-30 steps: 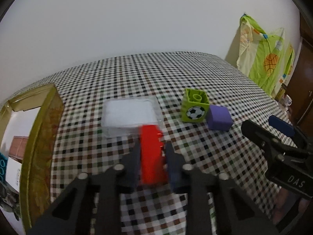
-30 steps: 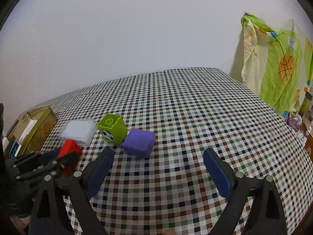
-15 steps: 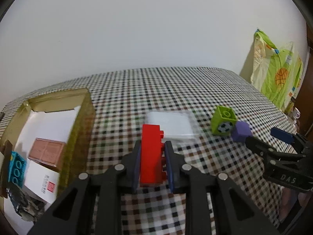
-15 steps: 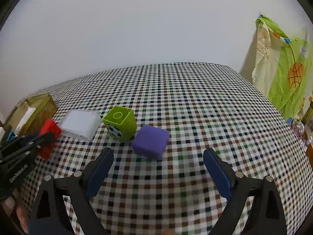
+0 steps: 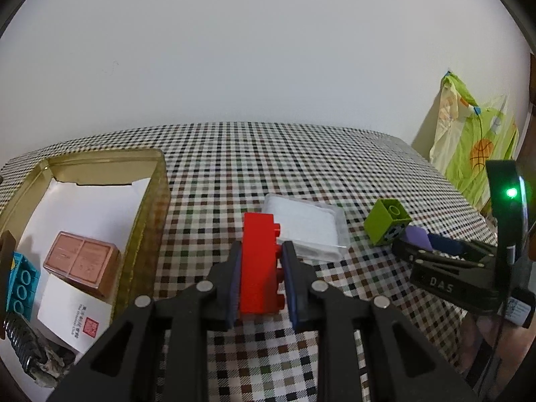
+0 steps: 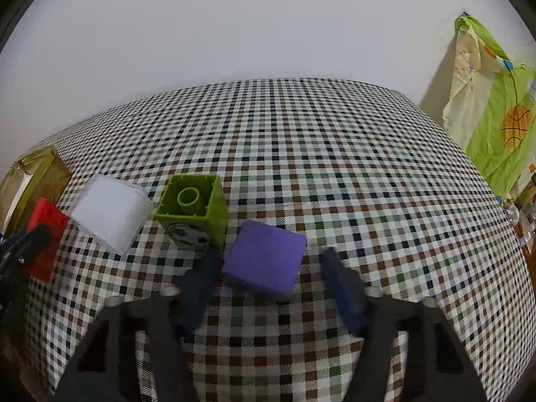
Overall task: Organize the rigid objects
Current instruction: 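Grasp the purple cube with the right tool while the left tool lifts the red brick, then lift the red brick and purple cube toward the gold tray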
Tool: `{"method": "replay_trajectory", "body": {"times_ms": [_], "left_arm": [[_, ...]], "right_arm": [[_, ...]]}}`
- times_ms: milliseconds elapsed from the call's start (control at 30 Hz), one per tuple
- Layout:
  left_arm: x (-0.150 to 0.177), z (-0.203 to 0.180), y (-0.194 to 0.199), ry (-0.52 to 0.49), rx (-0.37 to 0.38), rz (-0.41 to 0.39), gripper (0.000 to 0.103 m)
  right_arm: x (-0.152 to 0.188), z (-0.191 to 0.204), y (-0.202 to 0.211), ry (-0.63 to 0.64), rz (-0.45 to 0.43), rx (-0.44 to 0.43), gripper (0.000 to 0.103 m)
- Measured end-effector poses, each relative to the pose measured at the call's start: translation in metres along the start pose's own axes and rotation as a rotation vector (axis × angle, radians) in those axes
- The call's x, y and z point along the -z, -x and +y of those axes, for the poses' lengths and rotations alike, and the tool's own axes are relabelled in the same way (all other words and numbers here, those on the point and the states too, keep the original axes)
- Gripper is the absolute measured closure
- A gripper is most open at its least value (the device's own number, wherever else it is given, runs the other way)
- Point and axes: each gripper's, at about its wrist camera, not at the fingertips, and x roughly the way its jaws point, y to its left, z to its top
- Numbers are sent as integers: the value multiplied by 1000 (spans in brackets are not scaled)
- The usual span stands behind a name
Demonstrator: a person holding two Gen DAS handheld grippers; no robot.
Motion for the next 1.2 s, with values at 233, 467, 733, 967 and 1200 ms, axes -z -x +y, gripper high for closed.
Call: {"method": "replay_trajectory", "body": {"times_ms": [233, 467, 733, 967, 1200], "left_arm": [[2, 2, 6, 4, -2, -46, 82], [3, 2, 15, -4, -12, -89, 82], [6, -2, 27, -28, -35, -151, 82], [11, 0, 40, -29, -47, -210, 82], [13, 4, 45, -26, -50, -227, 82]], "right_arm": [[1, -7, 2, -26, -8, -33, 57], [4, -15, 21, -51, -91, -25, 61], [12, -12, 46, -18, -201, -18, 61], [20, -11, 67, -27, -320, -44, 61], [27, 3, 79, -6, -392, -65, 61]]}}
